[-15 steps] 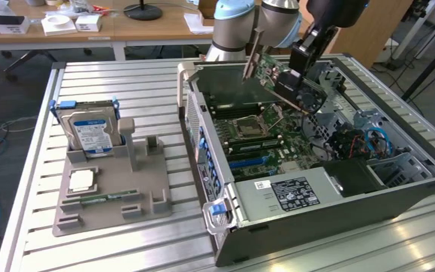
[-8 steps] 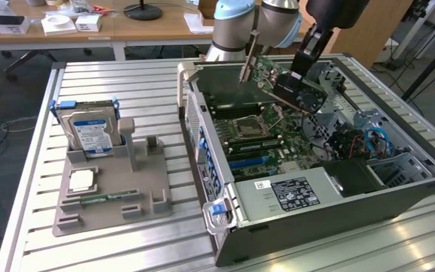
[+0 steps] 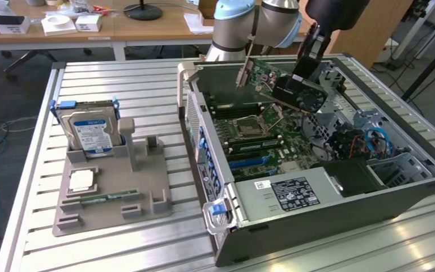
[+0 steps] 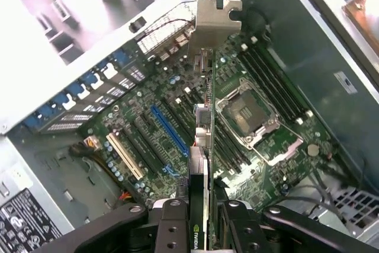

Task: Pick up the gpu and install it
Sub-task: 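Insert the gpu into the slot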

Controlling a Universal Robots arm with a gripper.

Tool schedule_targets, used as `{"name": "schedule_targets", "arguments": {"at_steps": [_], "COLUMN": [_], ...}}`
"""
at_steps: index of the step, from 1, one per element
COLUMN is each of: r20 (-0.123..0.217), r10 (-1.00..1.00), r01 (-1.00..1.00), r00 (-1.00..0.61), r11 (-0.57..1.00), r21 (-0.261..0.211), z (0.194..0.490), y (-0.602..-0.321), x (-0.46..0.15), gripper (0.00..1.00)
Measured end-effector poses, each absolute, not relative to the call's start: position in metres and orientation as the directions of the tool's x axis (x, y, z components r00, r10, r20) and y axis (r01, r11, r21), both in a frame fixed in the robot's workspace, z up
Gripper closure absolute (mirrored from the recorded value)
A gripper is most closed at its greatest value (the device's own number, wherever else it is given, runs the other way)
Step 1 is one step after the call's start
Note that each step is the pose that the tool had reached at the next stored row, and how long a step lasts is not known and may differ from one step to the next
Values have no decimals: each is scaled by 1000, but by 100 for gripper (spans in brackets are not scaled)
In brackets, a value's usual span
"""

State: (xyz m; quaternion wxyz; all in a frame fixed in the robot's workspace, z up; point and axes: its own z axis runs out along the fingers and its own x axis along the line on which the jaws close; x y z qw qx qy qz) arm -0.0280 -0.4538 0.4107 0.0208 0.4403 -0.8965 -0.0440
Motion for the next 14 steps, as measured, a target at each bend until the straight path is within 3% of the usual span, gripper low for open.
{"name": "schedule_targets", "arguments": {"at_steps": [14], "r20": [-2], "r10": [-920], "r01": [-916], "r00": [-392], "r11": [390], "r21": [97], "z": [406], "y": [-454], "x": [-28], "gripper": [74]}}
